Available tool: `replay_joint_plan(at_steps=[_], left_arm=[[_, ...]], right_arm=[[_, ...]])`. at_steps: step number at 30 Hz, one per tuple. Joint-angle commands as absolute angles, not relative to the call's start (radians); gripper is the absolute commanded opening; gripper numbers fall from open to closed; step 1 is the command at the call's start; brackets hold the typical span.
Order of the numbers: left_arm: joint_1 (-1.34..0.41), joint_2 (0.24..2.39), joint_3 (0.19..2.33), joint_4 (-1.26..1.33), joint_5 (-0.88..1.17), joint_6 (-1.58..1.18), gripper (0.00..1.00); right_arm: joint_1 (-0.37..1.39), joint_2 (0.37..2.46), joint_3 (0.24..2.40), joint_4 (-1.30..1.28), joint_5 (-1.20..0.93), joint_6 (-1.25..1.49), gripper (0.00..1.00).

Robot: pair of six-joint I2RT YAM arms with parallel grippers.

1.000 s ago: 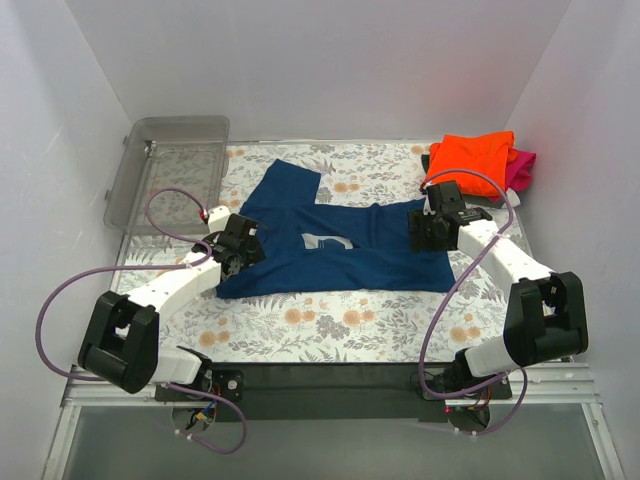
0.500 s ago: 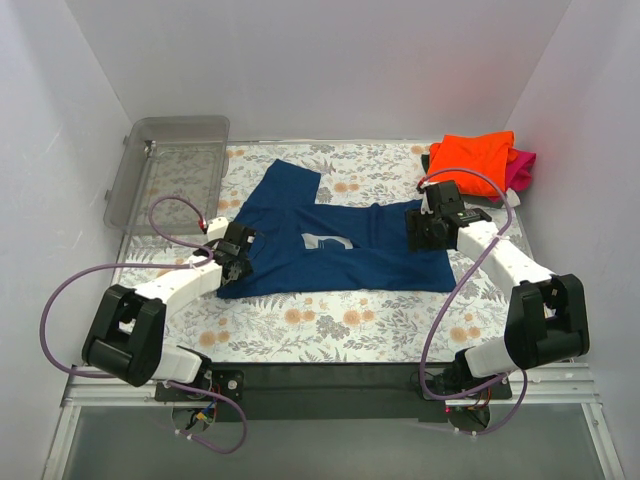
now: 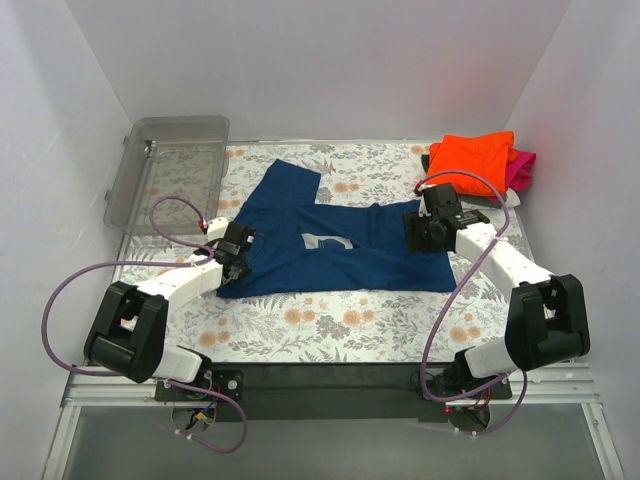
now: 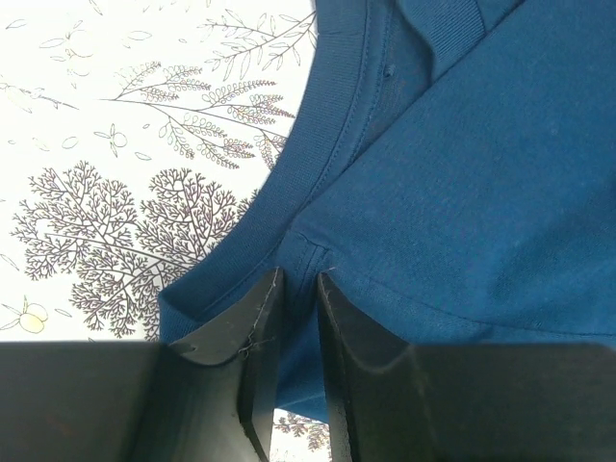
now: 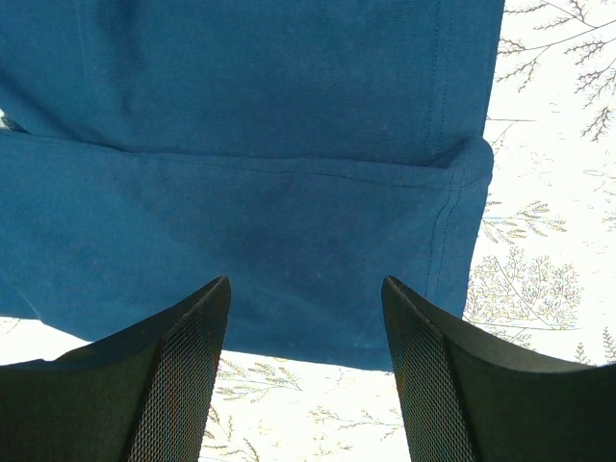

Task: Fold and stack the t-shirts
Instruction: Fold the tshirt

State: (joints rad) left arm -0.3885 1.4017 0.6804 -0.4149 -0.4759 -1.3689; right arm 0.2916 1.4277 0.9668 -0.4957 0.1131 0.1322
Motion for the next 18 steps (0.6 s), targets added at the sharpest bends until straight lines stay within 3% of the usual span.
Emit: replay_joint_plan(at_steps=[1,8,12,18], left_arm=[[-0.382,1.384,0.675,-0.399,-0.502,-1.370,0.21],[-0.380,1.361,0.681,-0.411,-0.520,-1.376,0.17],[-0.379,1.358,0.680,-0.407,-0.526,-1.376,0.01],[-0.377,1.358,0.684,-0.394,-0.535,-1.370,0.00]], right_arm=[[0.302,1.413,0.968,-0.474,0.130,0.129,0.58],[0.307,1.417,0.969,-0.476,0.137,0.129,0.58],[0.310,1.420,0.971,-0.476,0.138,0.129,0.57],[0.313,1.431,0.971,-0.476,0.141,0.127,0.57]])
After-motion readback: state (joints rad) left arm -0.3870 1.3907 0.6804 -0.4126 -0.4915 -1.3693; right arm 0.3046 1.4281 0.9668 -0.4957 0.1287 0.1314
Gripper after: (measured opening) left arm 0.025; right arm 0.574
